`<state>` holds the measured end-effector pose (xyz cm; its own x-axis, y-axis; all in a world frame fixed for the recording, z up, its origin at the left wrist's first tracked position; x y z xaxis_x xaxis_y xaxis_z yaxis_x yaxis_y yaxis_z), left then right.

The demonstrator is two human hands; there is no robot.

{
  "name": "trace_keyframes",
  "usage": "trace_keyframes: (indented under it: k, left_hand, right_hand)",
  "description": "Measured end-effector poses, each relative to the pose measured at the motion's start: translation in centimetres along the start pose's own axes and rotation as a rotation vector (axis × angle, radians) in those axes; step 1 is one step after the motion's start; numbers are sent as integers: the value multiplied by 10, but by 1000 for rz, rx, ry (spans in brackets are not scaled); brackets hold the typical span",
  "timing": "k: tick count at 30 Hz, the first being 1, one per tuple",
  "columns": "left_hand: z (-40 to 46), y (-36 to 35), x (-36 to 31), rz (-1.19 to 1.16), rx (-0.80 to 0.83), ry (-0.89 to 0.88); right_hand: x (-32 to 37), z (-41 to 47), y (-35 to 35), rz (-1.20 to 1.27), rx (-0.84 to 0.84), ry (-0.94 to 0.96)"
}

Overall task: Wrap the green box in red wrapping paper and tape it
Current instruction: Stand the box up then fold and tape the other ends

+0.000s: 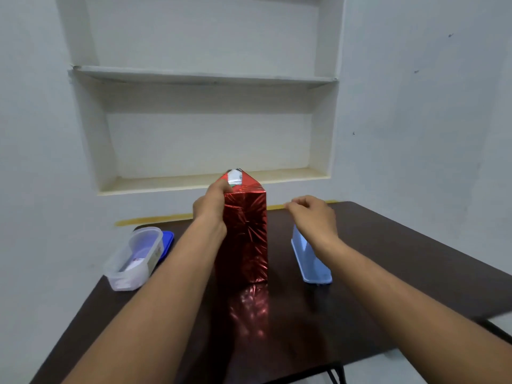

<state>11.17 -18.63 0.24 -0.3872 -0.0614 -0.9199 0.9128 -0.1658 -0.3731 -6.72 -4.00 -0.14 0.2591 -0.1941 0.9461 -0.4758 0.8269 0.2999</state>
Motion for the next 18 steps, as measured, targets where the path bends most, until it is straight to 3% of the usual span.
trace_keyframes:
  k: [3, 6, 11, 18]
  left_hand:
    - [0, 0, 1, 18, 1, -1]
    - [1, 0, 3, 27, 9, -2]
    - [0, -1, 5, 43, 20, -3]
    - [-5, -1, 3, 62, 38, -20]
  right_hand:
    - [-39, 0, 33, -305, -185, -26]
    - [-74, 12, 44, -485, -118, -195]
    - [-99, 19, 33, 59, 168, -663]
    - [-84, 24, 19, 109, 296, -798]
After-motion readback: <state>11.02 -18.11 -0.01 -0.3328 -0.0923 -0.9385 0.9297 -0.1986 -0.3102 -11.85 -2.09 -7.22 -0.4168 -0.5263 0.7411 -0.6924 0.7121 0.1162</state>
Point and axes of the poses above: each hand's wrist, its own z-axis towards the middle knuckle, its own y-axis out of the back of the hand, x = y × z, the point moved 7 cm from there along z, towards the middle knuckle, and after that the axes turned 13 degrees about -y, right-handed, at the moved point
